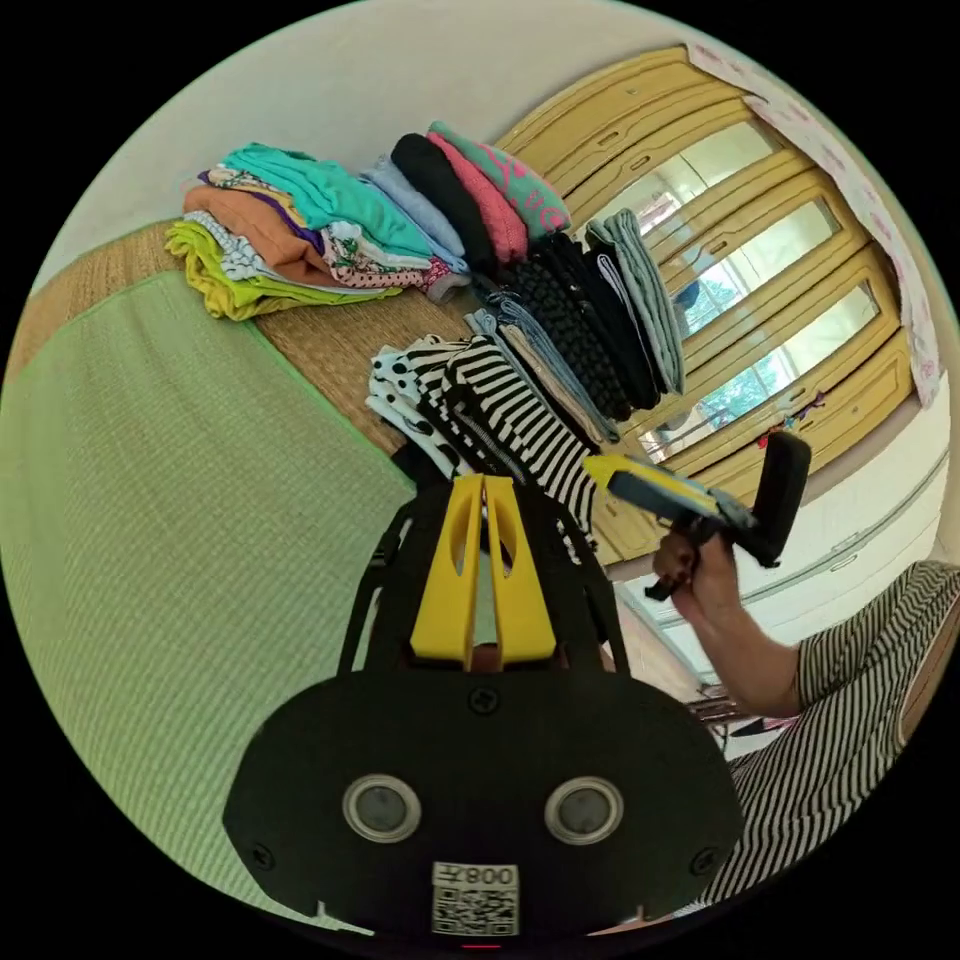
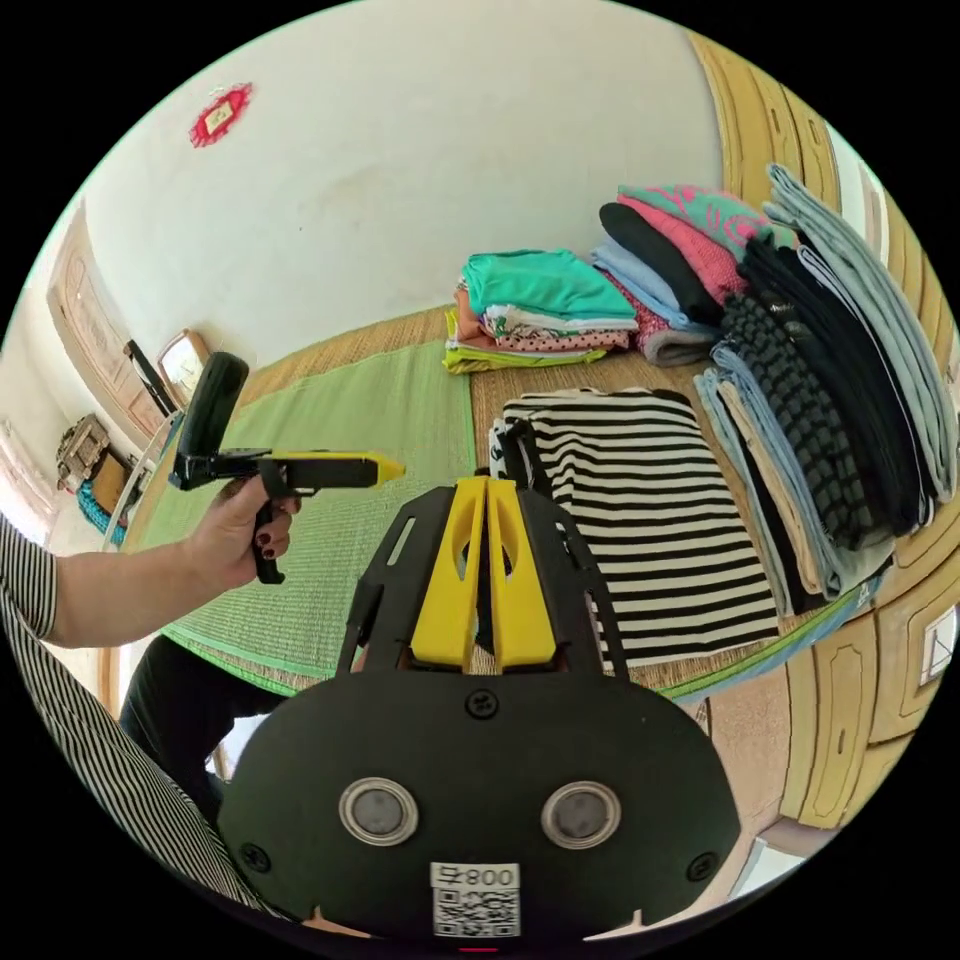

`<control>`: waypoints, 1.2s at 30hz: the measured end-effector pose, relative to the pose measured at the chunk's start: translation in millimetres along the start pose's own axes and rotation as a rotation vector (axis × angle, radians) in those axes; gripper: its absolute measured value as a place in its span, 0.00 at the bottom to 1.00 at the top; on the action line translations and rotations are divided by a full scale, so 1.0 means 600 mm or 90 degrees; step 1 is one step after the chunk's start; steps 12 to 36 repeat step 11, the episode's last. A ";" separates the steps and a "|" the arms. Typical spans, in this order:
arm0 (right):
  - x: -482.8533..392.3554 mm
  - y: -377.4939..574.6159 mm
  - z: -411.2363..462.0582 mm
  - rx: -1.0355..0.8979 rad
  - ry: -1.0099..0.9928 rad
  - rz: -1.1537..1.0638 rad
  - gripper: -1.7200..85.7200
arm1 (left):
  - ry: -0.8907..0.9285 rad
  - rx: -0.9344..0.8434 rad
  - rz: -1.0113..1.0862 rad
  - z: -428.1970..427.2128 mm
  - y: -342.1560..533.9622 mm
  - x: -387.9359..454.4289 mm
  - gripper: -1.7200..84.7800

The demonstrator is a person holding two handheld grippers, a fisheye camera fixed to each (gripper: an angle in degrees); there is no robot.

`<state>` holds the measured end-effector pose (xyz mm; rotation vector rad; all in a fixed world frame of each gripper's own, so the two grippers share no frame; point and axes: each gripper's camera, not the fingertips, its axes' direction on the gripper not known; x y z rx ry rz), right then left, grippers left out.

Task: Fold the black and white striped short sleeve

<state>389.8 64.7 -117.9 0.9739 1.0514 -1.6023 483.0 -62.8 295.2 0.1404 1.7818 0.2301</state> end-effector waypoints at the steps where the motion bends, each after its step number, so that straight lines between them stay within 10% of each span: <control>1: -0.015 -0.016 0.001 0.009 -0.005 -0.024 0.03 | -0.057 -0.018 0.008 -0.012 0.024 0.006 0.02; 9: -0.086 -0.185 0.066 0.072 -0.006 -0.101 0.08 | -0.260 -0.149 0.076 0.006 0.138 0.050 0.02; 36: -0.105 -0.254 0.102 0.074 0.006 -0.112 0.10 | -0.254 -0.126 0.082 0.000 0.153 0.060 0.02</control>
